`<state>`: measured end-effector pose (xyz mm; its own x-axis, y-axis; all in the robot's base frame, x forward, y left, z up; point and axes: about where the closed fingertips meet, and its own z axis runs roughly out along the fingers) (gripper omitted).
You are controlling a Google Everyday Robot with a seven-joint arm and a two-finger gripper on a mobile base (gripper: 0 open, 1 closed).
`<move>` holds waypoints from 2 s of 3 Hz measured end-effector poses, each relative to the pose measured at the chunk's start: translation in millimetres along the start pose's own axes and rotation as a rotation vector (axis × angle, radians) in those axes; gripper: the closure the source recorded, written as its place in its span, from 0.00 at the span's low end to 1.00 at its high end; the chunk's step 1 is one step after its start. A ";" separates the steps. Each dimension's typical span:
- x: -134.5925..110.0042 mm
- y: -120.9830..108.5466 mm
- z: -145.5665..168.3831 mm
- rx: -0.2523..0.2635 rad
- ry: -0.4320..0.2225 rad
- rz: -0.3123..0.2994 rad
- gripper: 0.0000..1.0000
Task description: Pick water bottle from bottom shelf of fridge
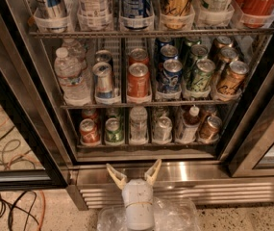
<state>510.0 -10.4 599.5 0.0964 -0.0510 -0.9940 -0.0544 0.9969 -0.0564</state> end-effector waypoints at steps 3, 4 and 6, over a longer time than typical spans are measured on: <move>-9.2 -12.6 16.1 0.029 -0.073 -0.009 0.00; -2.4 -12.3 20.7 0.046 -0.109 -0.007 0.00; 6.3 -9.7 36.2 0.063 -0.179 -0.015 0.00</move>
Offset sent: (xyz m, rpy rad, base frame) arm 0.0257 -0.0168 0.0144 -0.0029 -0.1321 -0.0316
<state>547.1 -18.3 597.1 0.2727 -0.0602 -0.9602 0.0105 0.9982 -0.0596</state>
